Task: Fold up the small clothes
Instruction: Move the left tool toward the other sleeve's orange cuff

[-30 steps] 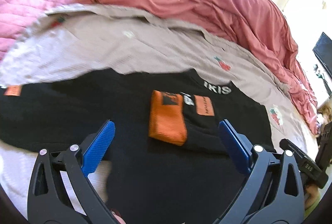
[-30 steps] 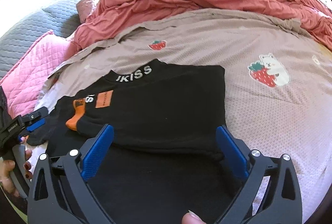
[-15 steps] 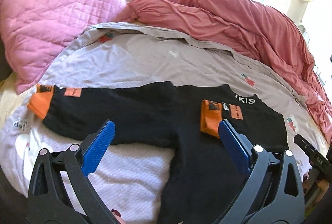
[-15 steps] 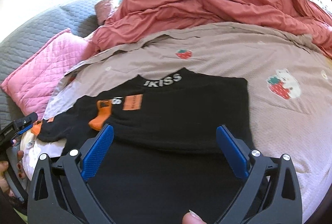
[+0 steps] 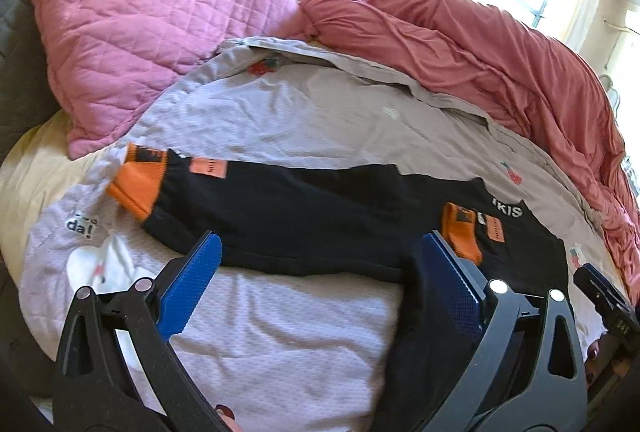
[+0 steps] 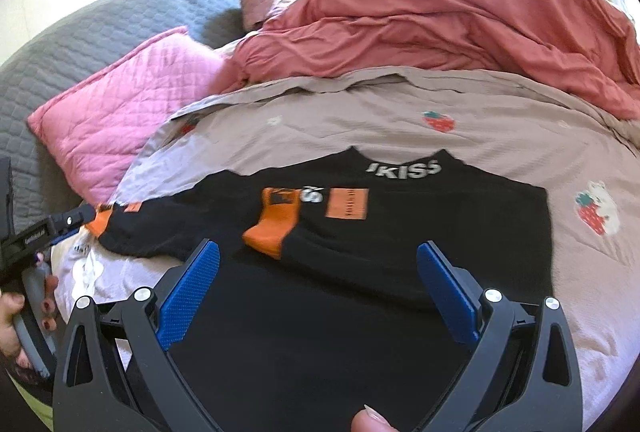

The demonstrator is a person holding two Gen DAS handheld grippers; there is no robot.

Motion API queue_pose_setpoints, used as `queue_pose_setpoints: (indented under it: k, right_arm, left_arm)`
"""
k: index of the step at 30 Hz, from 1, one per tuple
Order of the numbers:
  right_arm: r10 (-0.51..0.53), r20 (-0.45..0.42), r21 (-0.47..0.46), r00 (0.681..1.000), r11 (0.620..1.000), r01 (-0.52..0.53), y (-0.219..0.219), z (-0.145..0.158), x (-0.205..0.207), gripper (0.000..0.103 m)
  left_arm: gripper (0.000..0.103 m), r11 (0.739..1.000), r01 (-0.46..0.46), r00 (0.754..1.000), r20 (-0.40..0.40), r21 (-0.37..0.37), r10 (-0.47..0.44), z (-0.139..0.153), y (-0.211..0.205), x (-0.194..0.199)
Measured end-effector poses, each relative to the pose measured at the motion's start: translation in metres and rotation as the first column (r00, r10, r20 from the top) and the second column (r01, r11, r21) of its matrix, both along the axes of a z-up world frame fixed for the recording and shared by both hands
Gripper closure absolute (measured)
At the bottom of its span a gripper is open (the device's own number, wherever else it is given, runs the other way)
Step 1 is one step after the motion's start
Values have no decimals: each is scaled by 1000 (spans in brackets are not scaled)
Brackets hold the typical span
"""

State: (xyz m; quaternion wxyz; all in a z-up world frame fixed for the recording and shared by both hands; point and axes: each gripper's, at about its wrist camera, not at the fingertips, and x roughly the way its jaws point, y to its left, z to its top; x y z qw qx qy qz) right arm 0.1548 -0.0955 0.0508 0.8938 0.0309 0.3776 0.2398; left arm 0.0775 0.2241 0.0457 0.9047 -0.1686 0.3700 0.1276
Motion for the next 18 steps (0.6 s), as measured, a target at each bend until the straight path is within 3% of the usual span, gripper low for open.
queue_pose_setpoints:
  k: [4, 18]
  right_arm:
    - [43, -3, -18, 999, 999, -43, 29, -2, 3, 5]
    - [190, -23, -85, 982, 978, -191, 127, -20, 0, 5]
  left_arm:
    - [9, 999, -26, 1000, -2, 23, 26, 1, 20, -5]
    - [9, 989, -130, 990, -67, -75, 125, -43, 88, -12]
